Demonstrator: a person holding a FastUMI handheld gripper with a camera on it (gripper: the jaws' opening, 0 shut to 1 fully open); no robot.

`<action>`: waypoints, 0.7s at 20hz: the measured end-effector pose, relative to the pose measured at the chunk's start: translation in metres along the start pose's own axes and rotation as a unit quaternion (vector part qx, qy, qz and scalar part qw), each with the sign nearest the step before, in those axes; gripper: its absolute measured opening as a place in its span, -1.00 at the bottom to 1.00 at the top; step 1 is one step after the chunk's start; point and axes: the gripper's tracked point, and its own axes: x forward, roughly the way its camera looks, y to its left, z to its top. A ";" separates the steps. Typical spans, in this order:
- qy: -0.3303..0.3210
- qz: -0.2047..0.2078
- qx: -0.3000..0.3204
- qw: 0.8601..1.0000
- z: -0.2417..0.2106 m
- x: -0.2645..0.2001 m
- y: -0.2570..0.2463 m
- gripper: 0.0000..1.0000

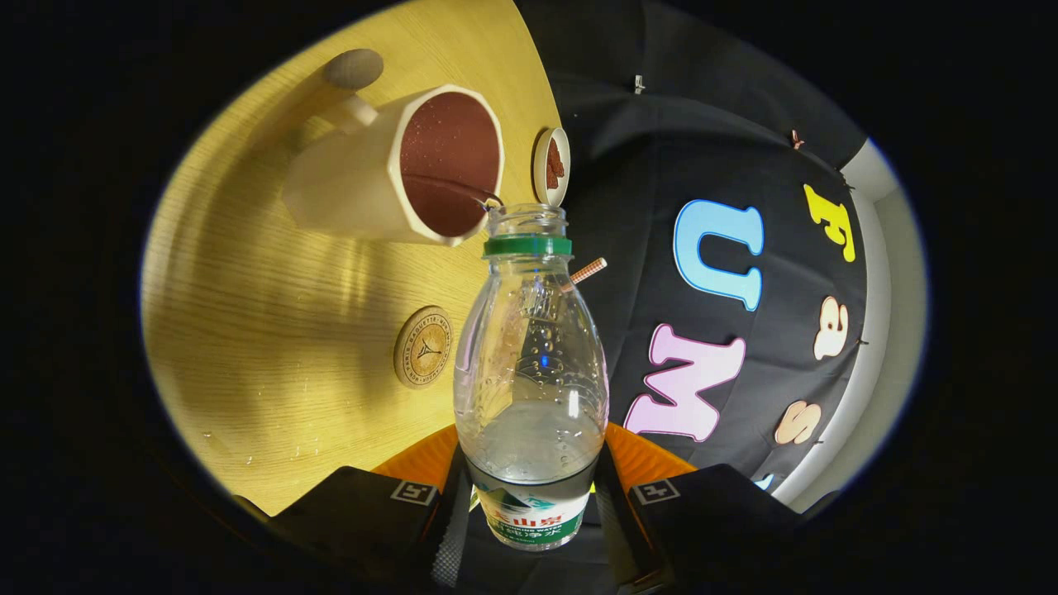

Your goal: Take the bottle from table, then pour the juice into the cup, finally place the bottle on the coaster

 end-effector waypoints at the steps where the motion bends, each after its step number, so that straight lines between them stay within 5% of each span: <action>1: -0.001 -0.001 -0.004 1.000 0.001 -0.001 -0.002 0.40; 14: -0.012 -0.015 -0.045 0.999 0.007 -0.001 -0.012 0.40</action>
